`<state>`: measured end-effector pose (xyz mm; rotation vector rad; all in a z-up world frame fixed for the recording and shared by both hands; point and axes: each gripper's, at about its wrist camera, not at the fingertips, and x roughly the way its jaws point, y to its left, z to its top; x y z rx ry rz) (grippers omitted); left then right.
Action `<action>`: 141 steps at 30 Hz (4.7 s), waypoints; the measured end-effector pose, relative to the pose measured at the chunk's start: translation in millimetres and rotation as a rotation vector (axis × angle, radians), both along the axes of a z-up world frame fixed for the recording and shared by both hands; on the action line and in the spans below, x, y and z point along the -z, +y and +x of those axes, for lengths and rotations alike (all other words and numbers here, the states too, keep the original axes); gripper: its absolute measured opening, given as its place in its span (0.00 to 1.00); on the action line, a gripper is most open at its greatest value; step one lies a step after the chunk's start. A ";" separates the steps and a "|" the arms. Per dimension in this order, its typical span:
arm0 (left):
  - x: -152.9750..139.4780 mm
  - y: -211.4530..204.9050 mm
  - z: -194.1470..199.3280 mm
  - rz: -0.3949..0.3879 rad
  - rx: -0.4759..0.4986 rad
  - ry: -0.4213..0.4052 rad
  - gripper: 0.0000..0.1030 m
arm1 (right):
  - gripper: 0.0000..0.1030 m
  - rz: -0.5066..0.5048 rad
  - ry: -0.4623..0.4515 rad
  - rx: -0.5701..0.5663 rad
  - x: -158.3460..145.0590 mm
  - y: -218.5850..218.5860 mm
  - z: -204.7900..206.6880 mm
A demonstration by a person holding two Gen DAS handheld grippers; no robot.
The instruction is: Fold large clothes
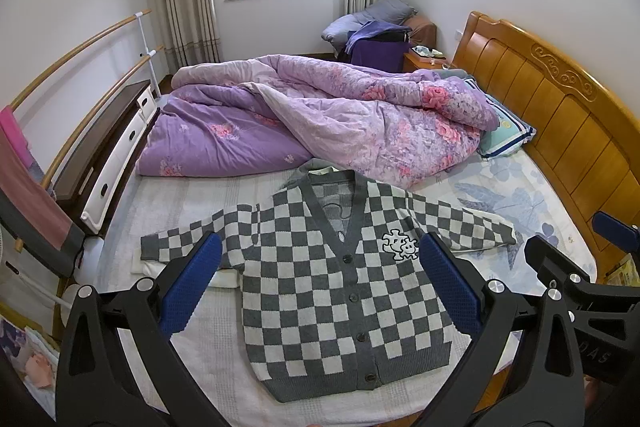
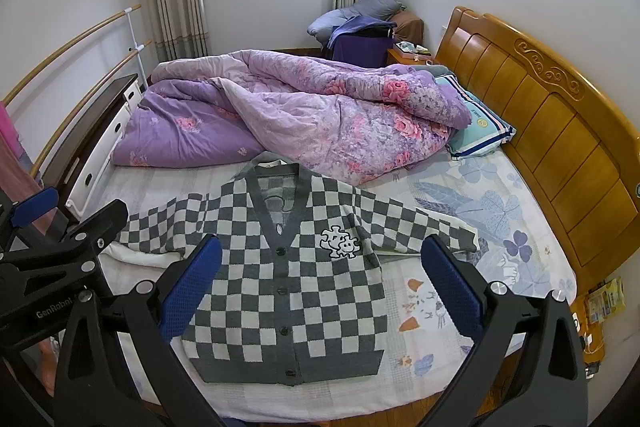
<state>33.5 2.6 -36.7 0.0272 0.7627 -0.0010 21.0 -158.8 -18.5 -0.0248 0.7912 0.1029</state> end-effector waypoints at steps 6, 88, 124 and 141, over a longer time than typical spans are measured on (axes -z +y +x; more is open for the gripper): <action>1.0 -1.0 2.0 -0.003 0.002 0.005 0.96 | 0.93 0.000 0.004 0.000 0.8 -1.7 1.3; 454.3 560.8 177.0 -0.613 -0.779 0.260 0.90 | 0.10 0.211 0.513 -0.353 423.7 303.4 259.1; 492.0 625.1 163.0 -0.802 -0.825 0.238 0.23 | 0.10 0.282 0.655 -0.345 516.4 347.4 274.1; 526.2 613.2 158.3 -0.910 -0.923 0.267 0.60 | 0.09 0.387 0.689 -0.304 521.6 327.4 279.1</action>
